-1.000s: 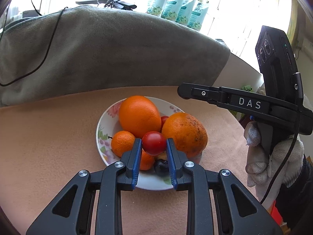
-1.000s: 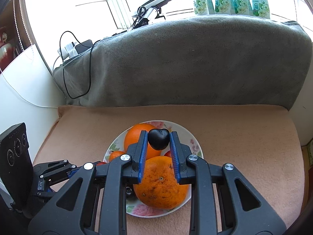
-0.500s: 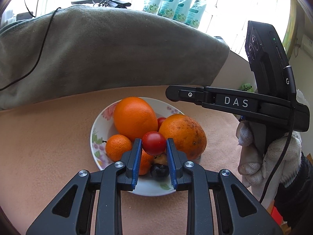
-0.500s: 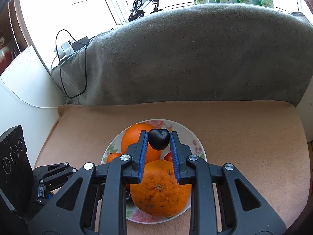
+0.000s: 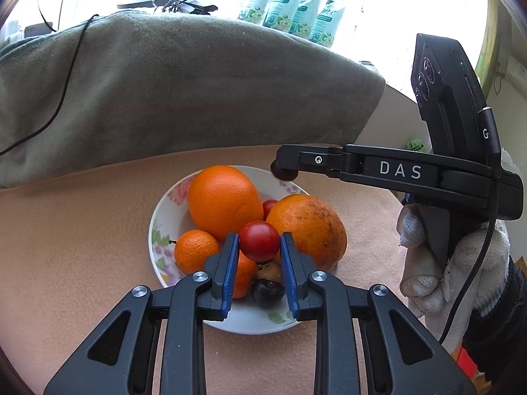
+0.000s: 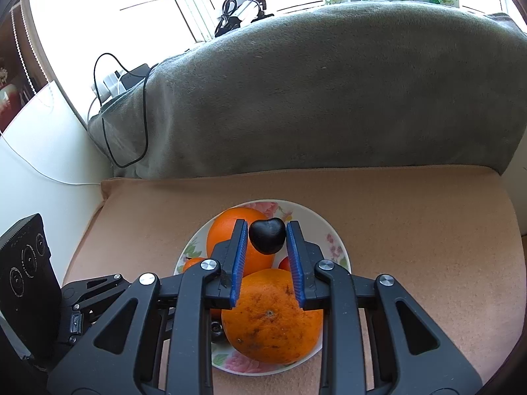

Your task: Organize fruits

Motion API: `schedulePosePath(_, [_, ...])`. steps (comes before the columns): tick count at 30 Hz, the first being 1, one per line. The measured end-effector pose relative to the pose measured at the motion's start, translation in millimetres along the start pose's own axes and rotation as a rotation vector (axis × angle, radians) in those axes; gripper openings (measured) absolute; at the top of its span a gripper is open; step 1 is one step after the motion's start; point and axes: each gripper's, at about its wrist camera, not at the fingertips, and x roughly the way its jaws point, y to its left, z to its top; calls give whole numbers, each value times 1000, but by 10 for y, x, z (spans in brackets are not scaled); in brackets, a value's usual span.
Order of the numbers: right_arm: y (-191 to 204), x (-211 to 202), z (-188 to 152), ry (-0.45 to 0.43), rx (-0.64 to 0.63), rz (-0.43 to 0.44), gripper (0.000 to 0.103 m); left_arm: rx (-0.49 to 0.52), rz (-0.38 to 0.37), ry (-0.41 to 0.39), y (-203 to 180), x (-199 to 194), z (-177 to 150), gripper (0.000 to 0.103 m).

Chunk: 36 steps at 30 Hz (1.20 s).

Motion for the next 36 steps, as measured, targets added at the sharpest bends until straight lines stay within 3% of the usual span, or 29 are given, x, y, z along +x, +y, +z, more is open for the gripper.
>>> schedulePosePath(2, [-1, 0, 8, -1, 1, 0, 37, 8, 2, 0, -16, 3, -4, 24])
schedulePosePath(4, [-4, -18, 10, -11, 4, -4, 50, 11, 4, -2, -29, 0, -10, 31])
schedulePosePath(8, [0, -54, 25, -21, 8, -2, 54, 12, 9, -8, -54, -5, -1, 31])
schedulePosePath(9, [2, -58, 29, -22, 8, -4, 56, 13, 10, -9, -56, -8, 0, 34])
schedulePosePath(11, [7, -68, 30, -27, 10, -6, 67, 13, 16, -17, -57, -28, -4, 50])
schedulePosePath(23, [63, -92, 48, -48, -8, -28, 86, 8, 39, -31, -60, -96, 4, 75])
schedulePosePath(28, [71, -109, 46, -51, -9, -37, 94, 3, 52, -29, -57, -114, 8, 80])
schedulePosePath(36, [85, -139, 17, -51, -1, -47, 97, 12, 65, -27, -80, -141, -3, 80])
